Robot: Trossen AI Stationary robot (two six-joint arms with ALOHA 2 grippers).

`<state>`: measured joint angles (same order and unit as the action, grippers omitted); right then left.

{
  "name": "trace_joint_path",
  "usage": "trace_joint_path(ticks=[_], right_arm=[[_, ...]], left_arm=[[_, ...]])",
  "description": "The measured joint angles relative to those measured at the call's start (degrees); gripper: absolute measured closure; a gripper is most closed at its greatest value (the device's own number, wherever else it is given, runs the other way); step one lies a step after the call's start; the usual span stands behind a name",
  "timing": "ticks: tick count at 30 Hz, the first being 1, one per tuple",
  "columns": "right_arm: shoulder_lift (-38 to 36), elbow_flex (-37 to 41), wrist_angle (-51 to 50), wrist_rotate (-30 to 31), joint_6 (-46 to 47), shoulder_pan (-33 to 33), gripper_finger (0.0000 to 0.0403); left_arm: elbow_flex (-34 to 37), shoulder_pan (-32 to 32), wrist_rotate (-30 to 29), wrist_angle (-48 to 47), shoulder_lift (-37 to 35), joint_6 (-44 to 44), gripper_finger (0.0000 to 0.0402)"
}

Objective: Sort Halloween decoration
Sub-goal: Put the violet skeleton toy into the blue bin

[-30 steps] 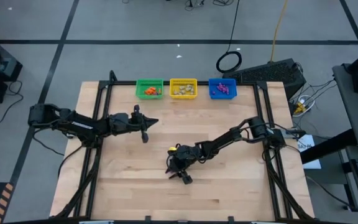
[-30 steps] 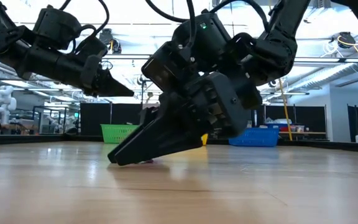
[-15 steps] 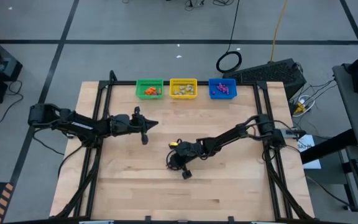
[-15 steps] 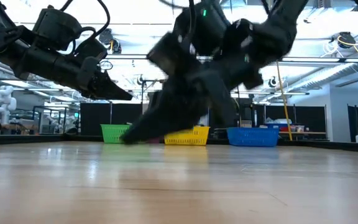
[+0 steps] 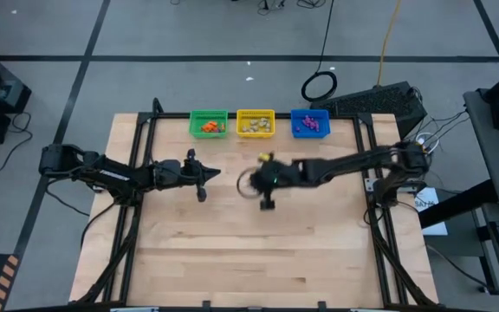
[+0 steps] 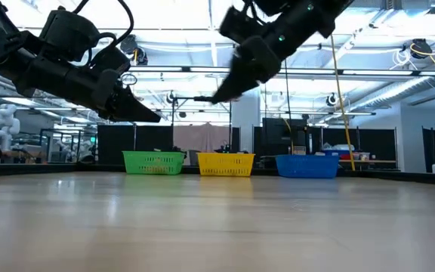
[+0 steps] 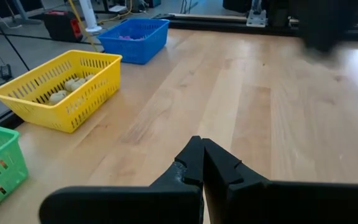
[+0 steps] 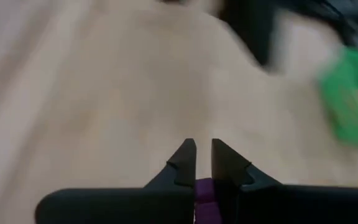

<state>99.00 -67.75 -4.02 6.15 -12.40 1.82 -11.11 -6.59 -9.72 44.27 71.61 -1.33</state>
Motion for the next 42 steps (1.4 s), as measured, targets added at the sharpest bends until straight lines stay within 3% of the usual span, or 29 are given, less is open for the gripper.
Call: trace_joint_path(ticks=[5,14,22,27,42], right_arm=[[-6.80,0.00,-11.81,7.32,5.64,-6.74,0.0395],[-10.61,1.34,-23.25,9.16,11.73,-25.34,0.0395],[-10.56,9.74,-15.19,8.64,8.28,-42.17,0.0395],[-10.39,14.49,-6.12,2.27,8.65,-49.72,0.0395],[-1.04,16.17,-0.19,1.31,11.32,-55.84,0.0382]], left_arm=[[0.00,0.00,0.05,0.17,0.00,-0.08,0.0402],[0.00,0.01,0.45,0.31,0.00,0.05,0.0402],[0.00,0.00,0.66,0.28,0.00,0.04,0.0402],[0.00,0.00,0.66,0.28,0.00,0.05,0.0402],[0.00,-0.02,1.05,0.79,0.00,0.16,0.0402]])
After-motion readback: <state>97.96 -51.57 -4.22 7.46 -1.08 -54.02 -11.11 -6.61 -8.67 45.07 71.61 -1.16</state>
